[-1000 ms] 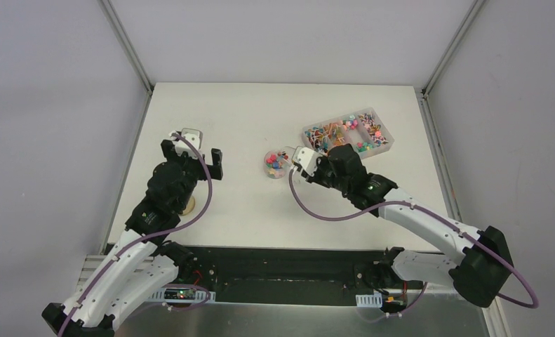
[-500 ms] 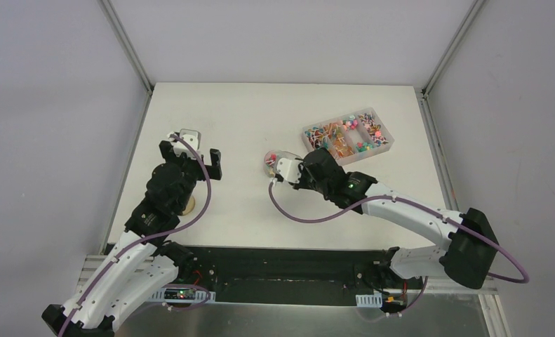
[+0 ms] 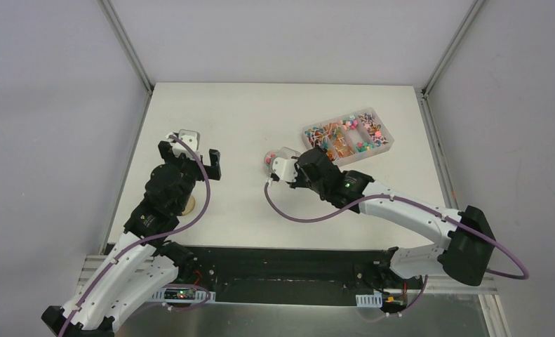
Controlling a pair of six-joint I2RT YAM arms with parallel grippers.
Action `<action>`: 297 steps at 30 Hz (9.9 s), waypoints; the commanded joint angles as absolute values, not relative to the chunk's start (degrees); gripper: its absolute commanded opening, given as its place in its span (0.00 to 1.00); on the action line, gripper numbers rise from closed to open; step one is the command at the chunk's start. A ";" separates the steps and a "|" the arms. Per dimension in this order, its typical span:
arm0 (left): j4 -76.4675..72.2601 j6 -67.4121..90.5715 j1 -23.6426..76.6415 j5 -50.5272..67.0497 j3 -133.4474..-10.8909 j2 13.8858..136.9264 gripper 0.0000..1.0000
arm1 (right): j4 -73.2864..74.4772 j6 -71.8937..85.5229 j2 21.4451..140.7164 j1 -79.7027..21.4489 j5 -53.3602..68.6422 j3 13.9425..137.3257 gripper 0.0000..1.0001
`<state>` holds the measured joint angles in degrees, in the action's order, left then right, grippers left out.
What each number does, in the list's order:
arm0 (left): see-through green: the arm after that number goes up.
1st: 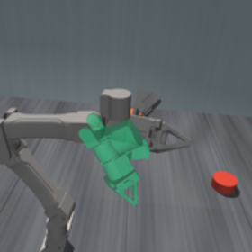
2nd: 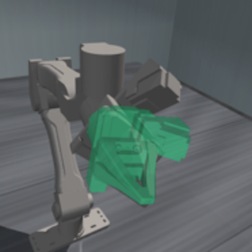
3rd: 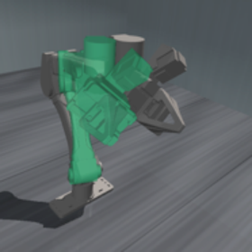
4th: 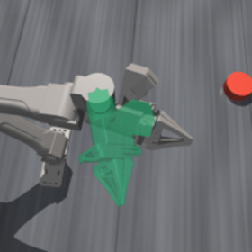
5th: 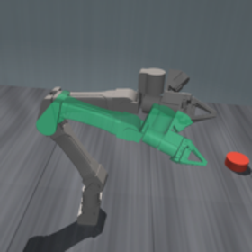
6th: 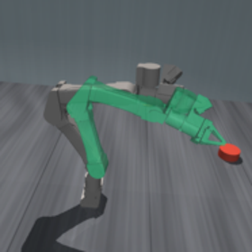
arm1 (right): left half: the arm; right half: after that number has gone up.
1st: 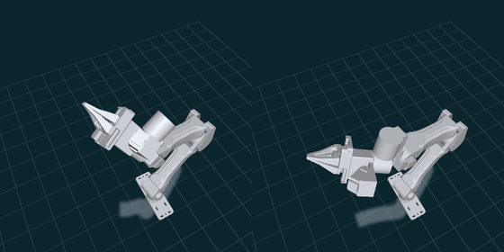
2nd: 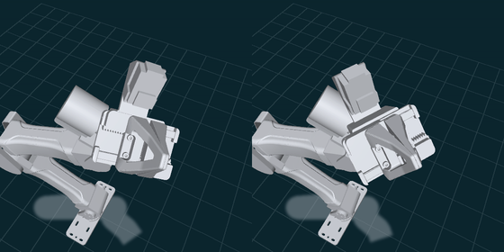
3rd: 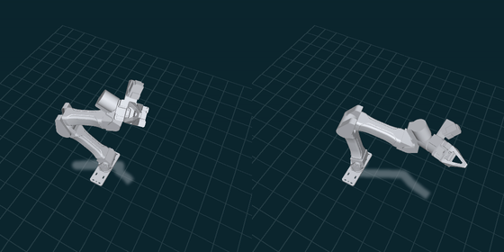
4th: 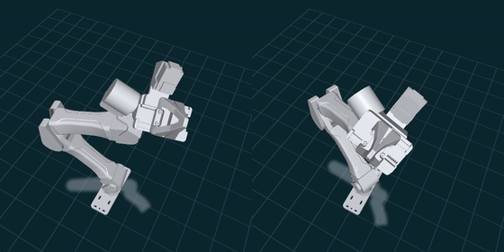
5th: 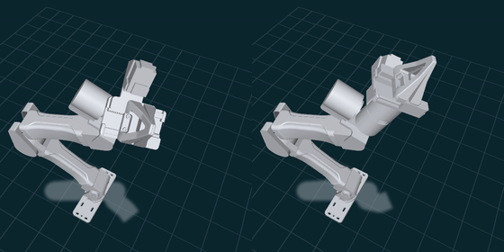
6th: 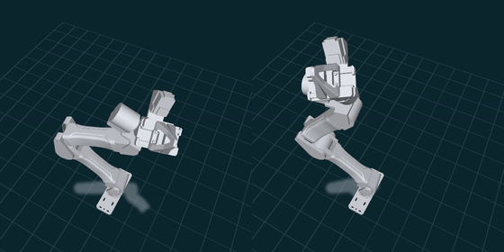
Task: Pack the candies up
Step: Place the fake candies in the packing bottle, then scoop the fake candies from the storage box, then place the fake candies in the packing bottle, then scoop the fake candies from the storage box.
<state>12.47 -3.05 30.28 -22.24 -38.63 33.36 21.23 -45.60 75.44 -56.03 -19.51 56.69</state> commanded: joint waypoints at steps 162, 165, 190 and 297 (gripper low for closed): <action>10.51 -4.37 30.15 -20.83 -38.22 35.33 0.99 | -9.64 -14.27 56.54 -25.58 -6.59 32.26 0.00; 10.53 -4.31 30.15 -21.01 -38.15 34.97 0.99 | -10.14 -14.52 55.54 -25.66 -5.68 32.12 0.00; 10.53 -4.22 30.15 -21.97 -38.23 33.87 0.99 | -4.59 -24.00 58.37 -26.59 7.04 37.90 0.00; 10.50 -3.84 30.12 -24.30 -38.06 31.64 0.99 | 57.67 -19.20 90.72 -34.77 -18.79 84.35 0.00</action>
<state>12.43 -3.79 30.28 -24.01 -38.46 32.08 57.01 -21.28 90.15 -35.09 -18.52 81.32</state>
